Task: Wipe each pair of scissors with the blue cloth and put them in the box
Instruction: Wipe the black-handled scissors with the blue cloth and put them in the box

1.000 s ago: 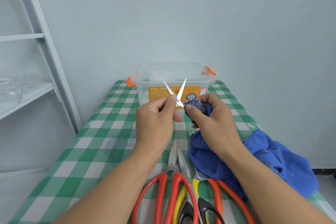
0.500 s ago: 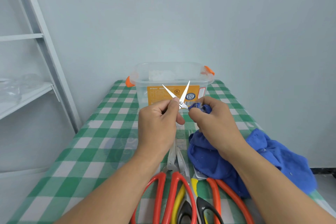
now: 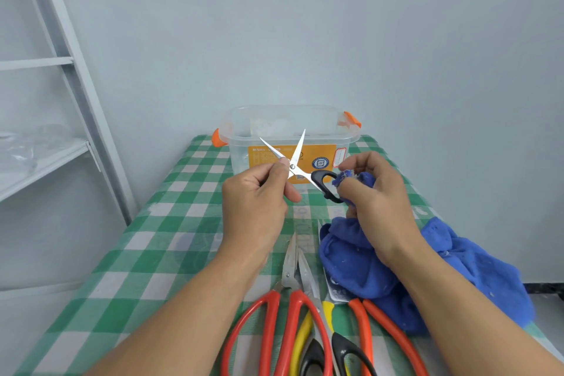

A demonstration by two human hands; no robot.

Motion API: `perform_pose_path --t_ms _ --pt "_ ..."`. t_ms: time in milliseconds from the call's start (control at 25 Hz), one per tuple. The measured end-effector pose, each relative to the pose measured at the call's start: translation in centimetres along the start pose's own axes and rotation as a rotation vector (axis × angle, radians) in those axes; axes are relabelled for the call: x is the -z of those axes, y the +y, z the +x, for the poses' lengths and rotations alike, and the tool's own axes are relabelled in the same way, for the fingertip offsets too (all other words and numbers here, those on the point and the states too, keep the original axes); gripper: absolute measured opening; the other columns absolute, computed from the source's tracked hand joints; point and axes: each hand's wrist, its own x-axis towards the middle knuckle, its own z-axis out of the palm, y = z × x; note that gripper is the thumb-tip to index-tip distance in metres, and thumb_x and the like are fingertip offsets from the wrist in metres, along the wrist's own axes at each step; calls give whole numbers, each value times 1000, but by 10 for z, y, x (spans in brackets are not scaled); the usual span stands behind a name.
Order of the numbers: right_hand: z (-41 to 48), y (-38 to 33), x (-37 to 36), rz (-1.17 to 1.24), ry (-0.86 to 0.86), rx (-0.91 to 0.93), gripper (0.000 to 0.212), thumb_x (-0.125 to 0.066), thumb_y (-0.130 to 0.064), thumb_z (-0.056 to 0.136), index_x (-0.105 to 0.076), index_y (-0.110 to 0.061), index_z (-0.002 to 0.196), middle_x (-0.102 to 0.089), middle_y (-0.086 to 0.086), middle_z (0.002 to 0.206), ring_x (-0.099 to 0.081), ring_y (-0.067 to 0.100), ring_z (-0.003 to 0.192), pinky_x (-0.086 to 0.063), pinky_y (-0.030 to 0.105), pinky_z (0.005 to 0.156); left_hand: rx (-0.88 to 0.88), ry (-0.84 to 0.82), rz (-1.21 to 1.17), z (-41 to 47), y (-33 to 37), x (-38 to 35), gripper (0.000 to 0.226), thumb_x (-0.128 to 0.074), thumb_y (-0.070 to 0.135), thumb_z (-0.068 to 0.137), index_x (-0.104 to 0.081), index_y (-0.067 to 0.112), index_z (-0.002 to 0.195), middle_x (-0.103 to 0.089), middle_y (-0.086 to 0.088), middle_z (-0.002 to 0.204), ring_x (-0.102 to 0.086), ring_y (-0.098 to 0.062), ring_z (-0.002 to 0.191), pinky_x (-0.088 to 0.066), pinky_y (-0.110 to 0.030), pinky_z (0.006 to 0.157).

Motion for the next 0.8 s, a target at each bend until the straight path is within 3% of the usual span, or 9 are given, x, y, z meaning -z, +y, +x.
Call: perform_pose_path --t_ms 120,240,400,520,600,800 --pt "0 0 2 85 33 74 15 -62 -12 77 -52 -2 79 -43 -2 57 -31 12 50 -29 30 53 17 6 -23 0 1 0 42 -60 28 99 -67 7 63 -58 -29 66 -31 -22 47 -28 -23 46" --pt "-4 -5 -1 84 -20 154 14 -68 5 88 -60 -2 79 -60 -8 58 -50 5 49 -41 21 53 79 -18 -77 -1 4 -1 35 -60 25 100 -68 2 75 -62 -9 59 -31 -17 41 -27 -21 40" --pt "-6 -4 -5 34 -136 250 17 -68 -1 91 -73 -16 85 -71 -11 75 -66 2 72 -50 14 70 117 -62 -64 -4 7 -3 29 -59 25 100 -71 5 82 -62 -2 58 -33 -14 40 -26 -21 38" --pt "-6 -2 -6 -3 -185 214 18 -59 -3 97 -73 -9 87 -65 -4 80 -61 -1 69 -44 10 63 199 -95 -98 -6 11 -2 30 -58 27 100 -68 8 80 -65 -4 62 -35 -15 42 -27 -20 38" --pt "-7 -2 -6 35 -204 162 22 -51 1 99 -71 1 90 -66 8 86 -68 1 75 -44 8 62 240 -119 -116 -7 14 -2 27 -57 25 99 -66 10 78 -64 0 59 -36 -15 41 -25 -19 37" --pt "-6 0 -5 9 -185 199 23 -60 4 95 -70 -16 91 -76 0 88 -74 19 90 -58 29 77 272 -128 -181 -5 12 0 18 -51 13 98 -65 8 87 -43 -1 55 -39 -14 42 -21 -16 35"
